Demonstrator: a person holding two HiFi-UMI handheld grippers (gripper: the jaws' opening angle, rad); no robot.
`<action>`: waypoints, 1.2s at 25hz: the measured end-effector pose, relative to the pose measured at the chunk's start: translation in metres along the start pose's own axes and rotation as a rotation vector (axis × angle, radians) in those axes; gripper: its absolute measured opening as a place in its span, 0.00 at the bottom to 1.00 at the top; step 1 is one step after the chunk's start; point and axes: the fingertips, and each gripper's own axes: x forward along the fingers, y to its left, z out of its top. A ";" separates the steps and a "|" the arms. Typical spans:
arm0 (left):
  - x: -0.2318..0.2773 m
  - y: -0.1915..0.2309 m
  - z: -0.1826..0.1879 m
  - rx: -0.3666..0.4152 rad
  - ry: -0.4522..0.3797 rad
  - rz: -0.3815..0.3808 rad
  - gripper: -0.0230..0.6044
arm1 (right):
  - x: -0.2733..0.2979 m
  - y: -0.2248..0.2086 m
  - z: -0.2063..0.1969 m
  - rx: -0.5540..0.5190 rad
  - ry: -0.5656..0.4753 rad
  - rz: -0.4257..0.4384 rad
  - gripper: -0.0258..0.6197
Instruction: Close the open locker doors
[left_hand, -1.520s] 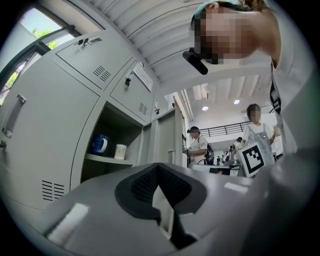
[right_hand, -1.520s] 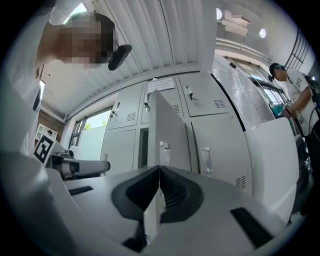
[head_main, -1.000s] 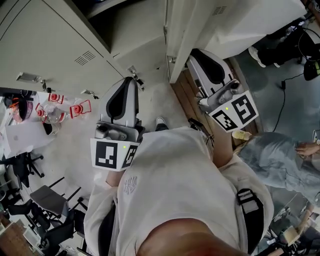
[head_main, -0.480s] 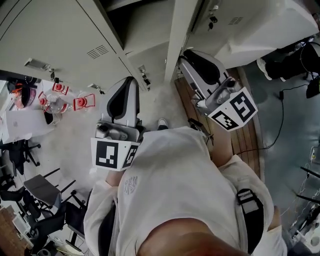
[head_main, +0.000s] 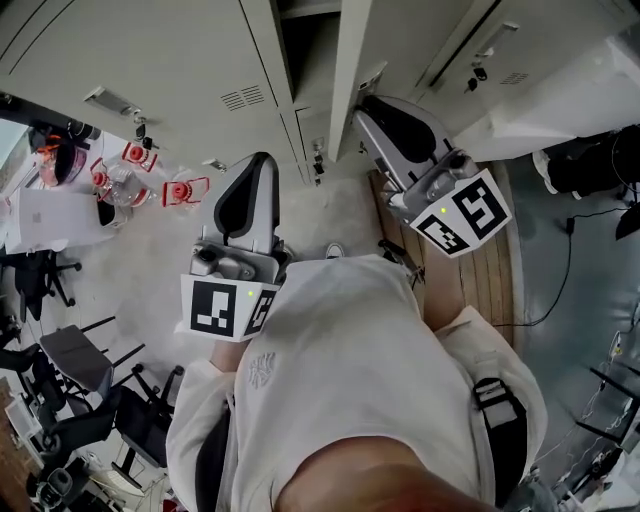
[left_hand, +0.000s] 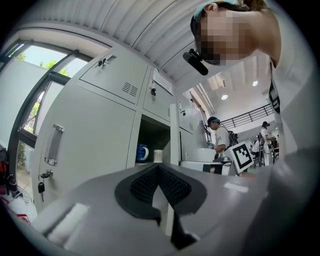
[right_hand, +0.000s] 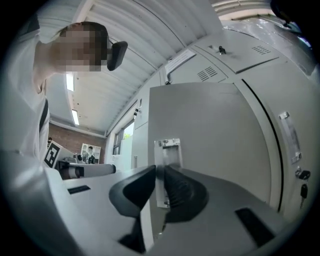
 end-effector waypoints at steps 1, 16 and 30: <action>-0.001 0.005 0.001 0.003 -0.002 0.006 0.05 | 0.006 -0.001 -0.001 -0.007 0.005 -0.004 0.10; -0.016 0.070 0.012 0.015 -0.009 0.077 0.05 | 0.094 -0.032 -0.015 -0.157 0.051 -0.156 0.09; -0.028 0.093 0.015 0.022 -0.012 0.118 0.05 | 0.128 -0.056 -0.021 -0.211 0.086 -0.268 0.09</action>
